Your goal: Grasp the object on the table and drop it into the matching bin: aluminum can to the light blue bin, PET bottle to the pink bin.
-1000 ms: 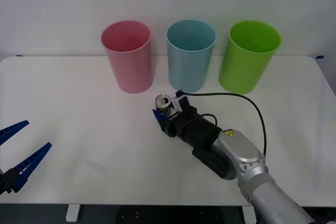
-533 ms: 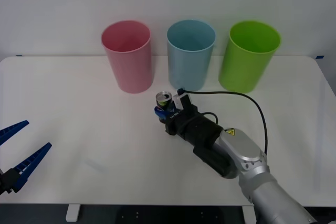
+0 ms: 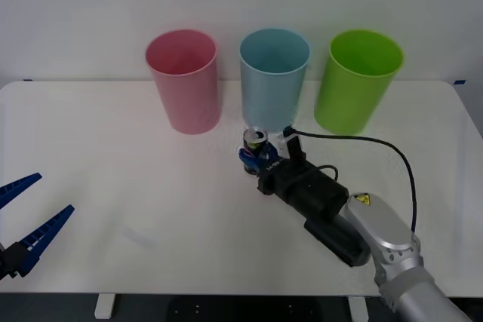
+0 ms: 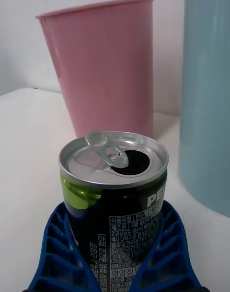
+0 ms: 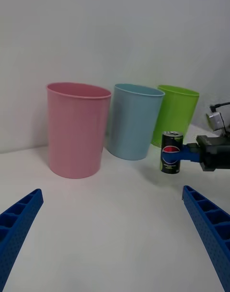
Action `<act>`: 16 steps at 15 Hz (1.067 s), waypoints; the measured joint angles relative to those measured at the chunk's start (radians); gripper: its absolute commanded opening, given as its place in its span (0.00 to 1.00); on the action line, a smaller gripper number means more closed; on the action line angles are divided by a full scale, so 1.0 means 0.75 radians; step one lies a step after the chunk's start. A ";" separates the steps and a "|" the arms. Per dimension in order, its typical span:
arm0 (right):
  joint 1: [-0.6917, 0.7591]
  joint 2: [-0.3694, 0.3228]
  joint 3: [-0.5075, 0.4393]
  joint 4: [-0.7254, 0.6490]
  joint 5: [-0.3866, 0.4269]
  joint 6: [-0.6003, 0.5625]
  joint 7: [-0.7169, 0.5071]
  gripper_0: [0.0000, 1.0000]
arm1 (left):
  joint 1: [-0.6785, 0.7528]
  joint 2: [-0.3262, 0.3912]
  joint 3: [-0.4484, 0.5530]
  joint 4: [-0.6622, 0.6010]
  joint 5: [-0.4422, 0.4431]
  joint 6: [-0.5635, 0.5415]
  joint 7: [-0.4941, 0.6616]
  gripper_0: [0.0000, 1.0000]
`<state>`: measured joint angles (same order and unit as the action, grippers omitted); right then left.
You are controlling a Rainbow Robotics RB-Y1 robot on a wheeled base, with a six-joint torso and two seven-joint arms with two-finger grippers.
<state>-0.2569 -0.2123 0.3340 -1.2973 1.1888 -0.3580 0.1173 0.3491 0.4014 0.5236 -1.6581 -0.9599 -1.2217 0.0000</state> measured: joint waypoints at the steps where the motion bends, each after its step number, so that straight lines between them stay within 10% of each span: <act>1: 0.019 -0.022 -0.003 -0.038 -0.011 -0.012 -0.012 0.00 | 0.000 0.000 0.000 0.000 0.000 0.000 0.000 1.00; 16: 0.175 -0.187 -0.229 -0.538 0.024 -0.236 -0.422 0.00 | 0.000 0.000 0.000 0.000 0.000 0.000 0.000 1.00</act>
<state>-0.1256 -0.3524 0.1620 -1.7007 1.2065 -0.5351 -0.1993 0.3491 0.4014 0.5236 -1.6581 -0.9599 -1.2217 0.0000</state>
